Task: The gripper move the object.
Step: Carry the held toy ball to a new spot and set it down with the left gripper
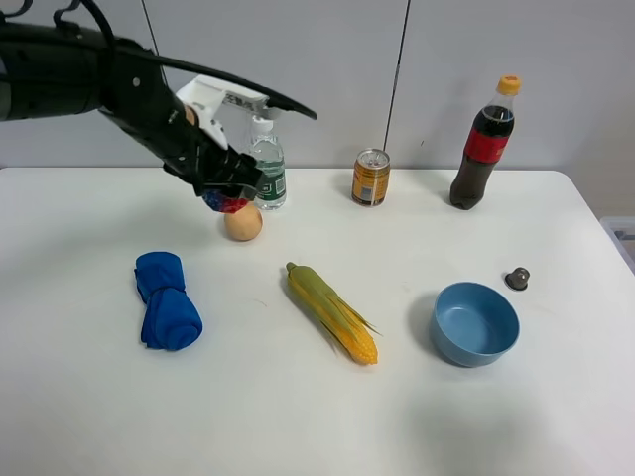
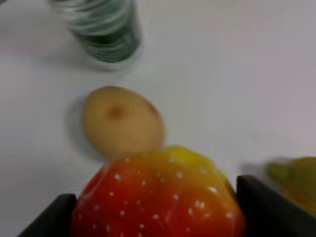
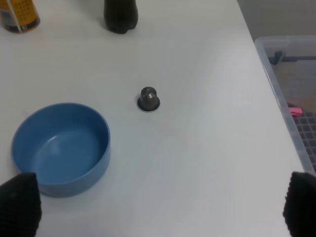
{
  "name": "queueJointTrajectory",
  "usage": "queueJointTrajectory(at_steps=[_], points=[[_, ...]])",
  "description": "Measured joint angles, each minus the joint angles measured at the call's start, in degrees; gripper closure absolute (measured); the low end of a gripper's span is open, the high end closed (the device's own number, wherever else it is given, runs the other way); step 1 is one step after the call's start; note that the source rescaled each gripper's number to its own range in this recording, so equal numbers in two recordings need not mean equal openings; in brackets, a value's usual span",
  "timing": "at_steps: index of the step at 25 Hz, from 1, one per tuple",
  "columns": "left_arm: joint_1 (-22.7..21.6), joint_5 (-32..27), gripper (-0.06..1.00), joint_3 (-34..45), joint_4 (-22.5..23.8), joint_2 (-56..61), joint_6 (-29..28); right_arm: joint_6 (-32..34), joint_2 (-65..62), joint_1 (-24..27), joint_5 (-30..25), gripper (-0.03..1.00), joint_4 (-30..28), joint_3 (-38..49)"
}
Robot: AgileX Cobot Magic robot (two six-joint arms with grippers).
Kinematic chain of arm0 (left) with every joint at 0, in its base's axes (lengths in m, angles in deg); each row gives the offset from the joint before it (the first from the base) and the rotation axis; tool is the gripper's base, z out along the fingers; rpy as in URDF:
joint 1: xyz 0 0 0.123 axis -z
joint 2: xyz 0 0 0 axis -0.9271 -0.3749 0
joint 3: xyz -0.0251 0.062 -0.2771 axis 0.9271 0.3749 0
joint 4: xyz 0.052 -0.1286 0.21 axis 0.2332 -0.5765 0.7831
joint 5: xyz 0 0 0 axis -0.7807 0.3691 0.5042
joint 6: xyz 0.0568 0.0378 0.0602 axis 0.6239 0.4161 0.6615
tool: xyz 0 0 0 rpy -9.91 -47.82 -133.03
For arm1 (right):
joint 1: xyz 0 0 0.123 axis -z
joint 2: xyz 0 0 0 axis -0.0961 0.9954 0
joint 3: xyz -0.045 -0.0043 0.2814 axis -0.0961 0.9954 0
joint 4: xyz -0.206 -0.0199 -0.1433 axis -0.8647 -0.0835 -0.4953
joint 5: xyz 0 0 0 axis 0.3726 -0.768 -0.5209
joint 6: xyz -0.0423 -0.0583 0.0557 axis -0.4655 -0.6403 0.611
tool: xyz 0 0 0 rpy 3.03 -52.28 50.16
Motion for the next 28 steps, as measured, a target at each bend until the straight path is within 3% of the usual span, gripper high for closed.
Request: queueJointTrajectory(at_steps=[5, 11, 23, 28], points=[[-7.8, 17.1, 0.92, 7.0, 1.6, -0.3, 0.1, 0.0, 0.0, 0.0, 0.0, -0.03, 0.0, 0.0], [-12.4, 30.0, 0.92, 8.6, 2.0, -5.3, 0.1, 0.0, 0.0, 0.0, 0.0, -0.03, 0.3, 0.0], [-14.0, 46.1, 0.92, 8.7, 3.5, -18.5, 2.7, 0.0, 0.0, 0.0, 0.0, -0.03, 0.0, 0.0], [-14.8, 52.3, 0.92, 8.8, 3.4, -22.1, 1.1, 0.0, 0.0, 0.0, 0.0, -0.03, 0.0, 0.0]])
